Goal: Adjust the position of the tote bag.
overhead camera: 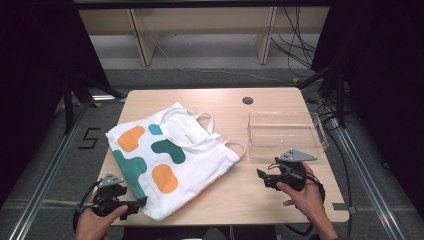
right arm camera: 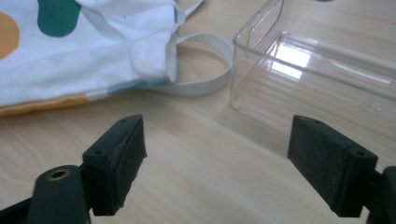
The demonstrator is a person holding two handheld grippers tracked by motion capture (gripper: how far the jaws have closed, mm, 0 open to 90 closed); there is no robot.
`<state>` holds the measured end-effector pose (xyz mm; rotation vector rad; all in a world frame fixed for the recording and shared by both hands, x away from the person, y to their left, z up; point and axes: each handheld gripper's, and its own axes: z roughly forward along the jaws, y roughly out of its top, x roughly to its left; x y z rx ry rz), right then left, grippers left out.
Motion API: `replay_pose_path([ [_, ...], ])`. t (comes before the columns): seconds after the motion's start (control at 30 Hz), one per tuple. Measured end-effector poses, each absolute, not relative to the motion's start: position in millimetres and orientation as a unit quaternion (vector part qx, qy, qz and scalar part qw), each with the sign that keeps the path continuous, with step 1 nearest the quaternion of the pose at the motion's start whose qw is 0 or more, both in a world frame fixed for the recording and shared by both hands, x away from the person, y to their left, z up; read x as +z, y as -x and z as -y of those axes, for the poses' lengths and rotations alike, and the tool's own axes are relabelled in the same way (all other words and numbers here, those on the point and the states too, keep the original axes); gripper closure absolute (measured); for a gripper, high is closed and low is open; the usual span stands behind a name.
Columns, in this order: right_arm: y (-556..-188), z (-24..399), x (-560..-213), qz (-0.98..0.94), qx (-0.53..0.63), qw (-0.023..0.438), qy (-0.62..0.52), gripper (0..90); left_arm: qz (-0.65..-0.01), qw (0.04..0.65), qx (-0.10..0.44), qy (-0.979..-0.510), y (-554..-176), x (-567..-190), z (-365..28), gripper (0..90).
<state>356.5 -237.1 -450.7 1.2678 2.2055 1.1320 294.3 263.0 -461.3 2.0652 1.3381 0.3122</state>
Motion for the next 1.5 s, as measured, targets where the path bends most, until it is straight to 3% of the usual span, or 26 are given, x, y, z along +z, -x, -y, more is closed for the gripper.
replay_pose_path([
  [0.23,-361,238,-451,-0.792,0.382,0.199,-0.433,22.3,-0.519,0.331,0.095,-0.782,-294,-464,-266,14.9],
  [0.5,-362,235,-449,-0.808,0.373,0.165,-0.425,18.1,-0.528,0.332,0.082,-0.777,-295,-469,-260,19.0],
  [0.7,-362,232,-450,-0.815,0.374,0.162,-0.413,17.2,-0.521,0.345,0.052,-0.779,-300,-477,-258,41.7],
  [0.8,-362,233,-450,-0.815,0.373,0.158,-0.415,18.3,-0.520,0.356,0.023,-0.776,-305,-481,-258,63.1],
  [0.83,-362,233,-450,-0.815,0.373,0.158,-0.415,18.3,-0.526,0.362,0.017,-0.769,-306,-483,-260,63.1],
  [0.87,-364,233,-452,-0.817,0.372,0.165,-0.409,18.9,-0.515,0.362,0.008,-0.777,-310,-485,-265,73.6],
  [1.0,-361,234,-452,-0.824,0.368,0.169,-0.397,19.8,-0.506,0.358,0.019,-0.785,-315,-487,-264,84.6],
  [1.13,-359,231,-452,-0.828,0.367,0.166,-0.390,21.4,-0.490,0.347,0.034,-0.799,-320,-486,-274,86.1],
  [1.3,-358,230,-451,-0.828,0.366,0.158,-0.393,23.7,-0.487,0.292,0.099,-0.817,-335,-482,-300,85.5],
  [1.4,-359,230,-452,-0.831,0.363,0.154,-0.392,23.9,-0.509,0.309,0.121,-0.795,-342,-486,-305,85.2],
  [1.5,-361,229,-452,-0.836,0.360,0.158,-0.382,24.3,-0.517,0.287,0.135,-0.795,-358,-485,-319,84.6],
])
